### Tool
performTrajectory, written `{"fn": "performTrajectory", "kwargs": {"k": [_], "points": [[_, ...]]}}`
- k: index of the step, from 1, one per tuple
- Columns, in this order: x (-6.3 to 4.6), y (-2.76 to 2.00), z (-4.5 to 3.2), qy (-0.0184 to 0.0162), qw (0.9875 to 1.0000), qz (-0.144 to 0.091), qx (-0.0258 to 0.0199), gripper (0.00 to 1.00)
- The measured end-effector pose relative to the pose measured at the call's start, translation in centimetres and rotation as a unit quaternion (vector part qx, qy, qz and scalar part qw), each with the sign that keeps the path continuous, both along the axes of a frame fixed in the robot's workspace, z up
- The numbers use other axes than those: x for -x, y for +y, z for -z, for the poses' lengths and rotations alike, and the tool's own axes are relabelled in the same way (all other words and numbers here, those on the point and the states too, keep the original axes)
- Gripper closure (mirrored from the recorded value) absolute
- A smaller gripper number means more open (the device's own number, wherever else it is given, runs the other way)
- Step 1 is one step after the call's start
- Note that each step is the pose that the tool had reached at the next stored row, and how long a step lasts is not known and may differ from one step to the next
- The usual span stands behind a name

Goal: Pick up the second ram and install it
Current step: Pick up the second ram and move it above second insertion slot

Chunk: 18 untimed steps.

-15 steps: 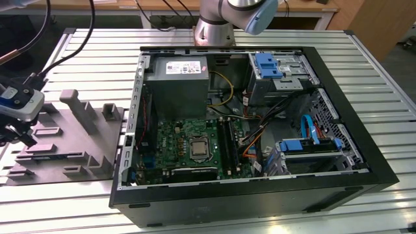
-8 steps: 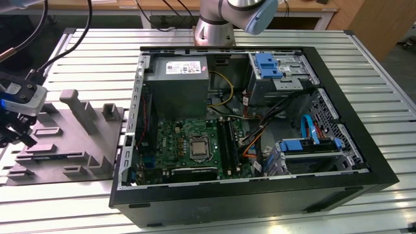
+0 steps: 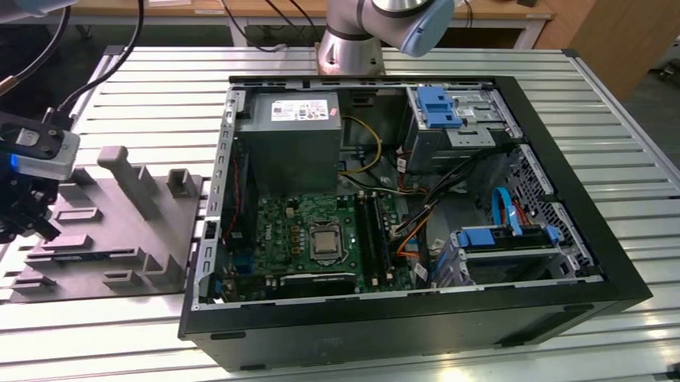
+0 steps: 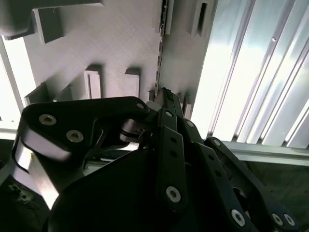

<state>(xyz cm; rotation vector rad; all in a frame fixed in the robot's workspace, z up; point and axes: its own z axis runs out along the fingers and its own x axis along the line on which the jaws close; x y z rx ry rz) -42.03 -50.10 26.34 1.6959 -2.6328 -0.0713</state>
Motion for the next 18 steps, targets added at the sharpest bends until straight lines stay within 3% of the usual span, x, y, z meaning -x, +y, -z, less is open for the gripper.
{"fn": "performTrajectory", "kwargs": {"k": [5,9,12,18], "points": [[0.00,0.00,0.07,0.0000,0.9990,-0.045,0.0000,0.90],[0.00,0.00,0.14,0.0000,0.9967,-0.081,0.0000,0.90],[0.00,0.00,0.20,0.0000,0.9941,-0.108,0.0000,0.90],[0.00,0.00,0.50,0.0001,0.9871,-0.160,0.0010,0.90]]}}
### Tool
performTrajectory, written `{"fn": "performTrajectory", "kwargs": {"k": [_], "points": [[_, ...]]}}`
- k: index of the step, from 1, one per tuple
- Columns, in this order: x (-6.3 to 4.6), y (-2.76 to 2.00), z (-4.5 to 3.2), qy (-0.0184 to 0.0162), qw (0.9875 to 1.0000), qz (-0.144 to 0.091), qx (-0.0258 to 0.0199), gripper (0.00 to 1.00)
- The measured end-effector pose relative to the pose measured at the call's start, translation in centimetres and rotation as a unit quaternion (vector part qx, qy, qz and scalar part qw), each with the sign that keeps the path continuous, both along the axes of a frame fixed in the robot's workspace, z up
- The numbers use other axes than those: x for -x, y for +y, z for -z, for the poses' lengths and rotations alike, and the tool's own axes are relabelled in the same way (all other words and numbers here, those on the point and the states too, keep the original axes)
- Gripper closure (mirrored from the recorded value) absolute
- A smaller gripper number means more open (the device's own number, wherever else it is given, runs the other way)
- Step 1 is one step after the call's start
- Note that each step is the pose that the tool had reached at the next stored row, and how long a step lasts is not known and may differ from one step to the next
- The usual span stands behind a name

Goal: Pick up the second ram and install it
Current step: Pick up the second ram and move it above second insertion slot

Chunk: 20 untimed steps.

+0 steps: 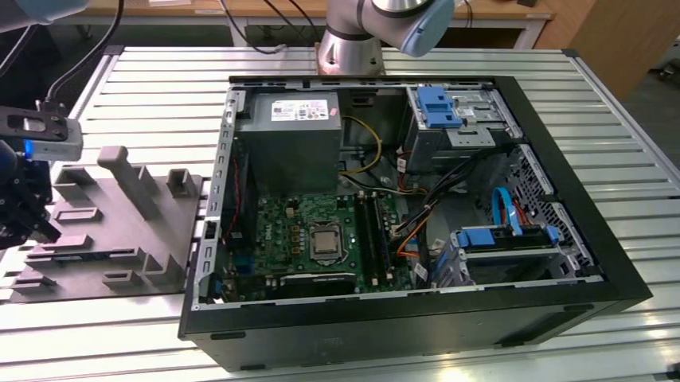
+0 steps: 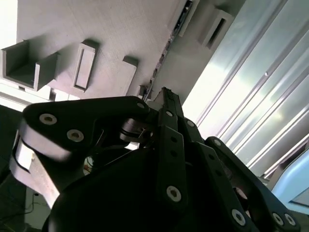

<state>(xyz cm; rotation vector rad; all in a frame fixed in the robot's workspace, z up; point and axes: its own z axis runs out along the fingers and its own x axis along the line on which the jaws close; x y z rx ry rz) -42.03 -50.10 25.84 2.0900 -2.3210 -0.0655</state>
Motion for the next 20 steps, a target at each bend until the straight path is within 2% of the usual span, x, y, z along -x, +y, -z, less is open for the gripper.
{"fn": "performTrajectory", "kwargs": {"k": [5,8,10,13,14,16,17,18,20], "points": [[0.0,0.00,0.41,-0.0005,0.9997,-0.026,0.0036,0.90],[0.0,0.01,0.63,-0.0036,0.9991,-0.041,0.0048,0.90],[0.0,0.03,0.74,-0.0076,0.9987,-0.049,0.0050,0.90],[0.0,0.03,0.75,-0.0082,0.9987,-0.050,0.0050,0.90],[0.0,0.03,0.80,-0.0103,0.9987,-0.050,0.0051,0.90],[0.0,0.03,0.92,-0.0187,0.9985,-0.050,0.0055,0.90],[0.0,0.03,1.01,-0.0214,0.9985,-0.050,0.0057,0.90],[0.0,0.03,1.13,-0.0223,0.9985,-0.049,0.0056,0.90],[0.0,0.02,1.26,-0.0221,0.9992,-0.034,0.0061,0.90]]}}
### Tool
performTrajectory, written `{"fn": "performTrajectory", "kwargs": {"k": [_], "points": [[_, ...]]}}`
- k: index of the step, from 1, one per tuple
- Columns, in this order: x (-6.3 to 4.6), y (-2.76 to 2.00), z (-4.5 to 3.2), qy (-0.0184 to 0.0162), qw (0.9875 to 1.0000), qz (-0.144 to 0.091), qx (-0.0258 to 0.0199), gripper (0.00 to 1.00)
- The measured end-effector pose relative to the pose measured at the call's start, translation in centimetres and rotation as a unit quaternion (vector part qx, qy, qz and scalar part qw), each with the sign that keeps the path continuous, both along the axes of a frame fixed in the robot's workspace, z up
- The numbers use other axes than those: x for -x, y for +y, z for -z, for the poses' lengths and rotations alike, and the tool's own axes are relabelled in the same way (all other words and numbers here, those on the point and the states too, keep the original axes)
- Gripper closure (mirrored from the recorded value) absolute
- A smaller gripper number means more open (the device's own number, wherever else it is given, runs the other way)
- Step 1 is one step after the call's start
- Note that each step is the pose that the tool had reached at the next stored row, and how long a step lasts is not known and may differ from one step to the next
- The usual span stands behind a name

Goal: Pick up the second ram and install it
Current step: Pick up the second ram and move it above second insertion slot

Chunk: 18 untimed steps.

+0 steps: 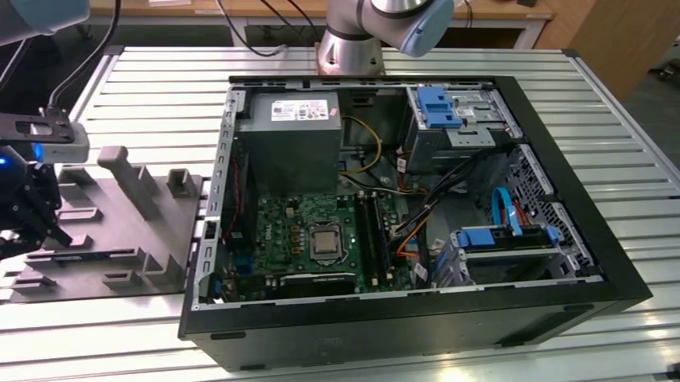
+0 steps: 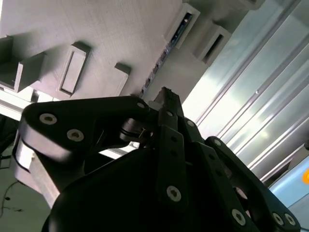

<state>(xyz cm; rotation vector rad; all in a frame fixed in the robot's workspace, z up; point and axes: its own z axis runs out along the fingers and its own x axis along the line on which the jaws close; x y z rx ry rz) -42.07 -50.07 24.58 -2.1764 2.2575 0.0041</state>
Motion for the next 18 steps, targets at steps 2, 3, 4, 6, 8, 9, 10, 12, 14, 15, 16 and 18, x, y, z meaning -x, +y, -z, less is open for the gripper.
{"fn": "performTrajectory", "kwargs": {"k": [2,3,4,6,8,9,10,12,14,15,16,18], "points": [[0.0,0.01,0.12,0.0000,0.9998,0.018,0.0000,0.90],[0.0,0.07,0.16,0.0001,0.9997,0.022,0.0001,0.90],[0.0,0.16,0.20,0.0001,0.9997,0.024,0.0001,0.90],[0.0,0.36,0.31,0.0000,0.9996,0.027,0.0000,0.90],[0.0,0.54,0.41,0.0000,0.9996,0.028,0.0000,0.90],[0.0,0.57,0.48,-0.0001,0.9996,0.029,-0.0001,0.90],[0.0,0.59,0.56,-0.0001,0.9996,0.029,-0.0001,0.90],[0.1,0.65,0.75,0.0000,0.9996,0.029,0.0000,0.90],[0.1,0.70,0.95,0.0000,0.9996,0.029,0.0000,0.90],[0.1,0.74,1.03,0.0000,0.9996,0.029,0.0000,0.90],[0.2,0.75,1.10,0.0001,0.9996,0.029,0.0001,0.90],[0.4,0.75,1.21,0.0000,0.9996,0.029,0.0000,0.90]]}}
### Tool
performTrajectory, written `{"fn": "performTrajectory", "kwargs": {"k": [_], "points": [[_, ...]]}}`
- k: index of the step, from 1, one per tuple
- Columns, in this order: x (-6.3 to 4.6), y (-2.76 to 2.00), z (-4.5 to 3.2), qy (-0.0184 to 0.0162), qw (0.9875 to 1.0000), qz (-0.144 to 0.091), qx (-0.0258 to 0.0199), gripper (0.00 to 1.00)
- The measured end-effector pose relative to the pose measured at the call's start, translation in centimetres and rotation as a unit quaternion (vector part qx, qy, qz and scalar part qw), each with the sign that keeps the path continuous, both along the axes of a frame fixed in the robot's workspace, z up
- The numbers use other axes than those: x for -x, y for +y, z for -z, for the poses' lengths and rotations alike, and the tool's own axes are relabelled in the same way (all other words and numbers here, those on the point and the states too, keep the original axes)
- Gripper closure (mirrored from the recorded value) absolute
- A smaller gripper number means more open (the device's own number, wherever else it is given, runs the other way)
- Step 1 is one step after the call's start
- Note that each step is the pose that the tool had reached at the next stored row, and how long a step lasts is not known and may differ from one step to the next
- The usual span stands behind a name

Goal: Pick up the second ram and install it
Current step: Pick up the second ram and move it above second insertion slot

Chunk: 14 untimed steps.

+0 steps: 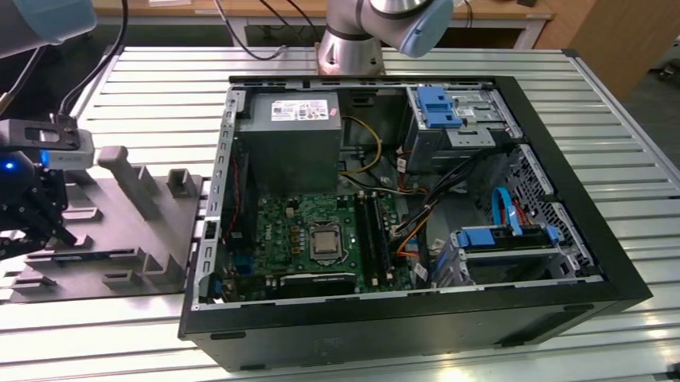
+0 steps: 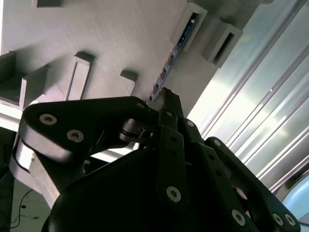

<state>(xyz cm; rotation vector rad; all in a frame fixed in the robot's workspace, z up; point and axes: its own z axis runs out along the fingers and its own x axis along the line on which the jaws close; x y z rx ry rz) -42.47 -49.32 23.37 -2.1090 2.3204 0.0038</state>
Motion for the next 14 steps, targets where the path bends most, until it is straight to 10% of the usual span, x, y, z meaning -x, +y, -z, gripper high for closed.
{"fn": "performTrajectory", "kwargs": {"k": [14], "points": [[0.2,0.00,1.26,0.0000,1.0000,0.000,0.0000,0.90]]}}
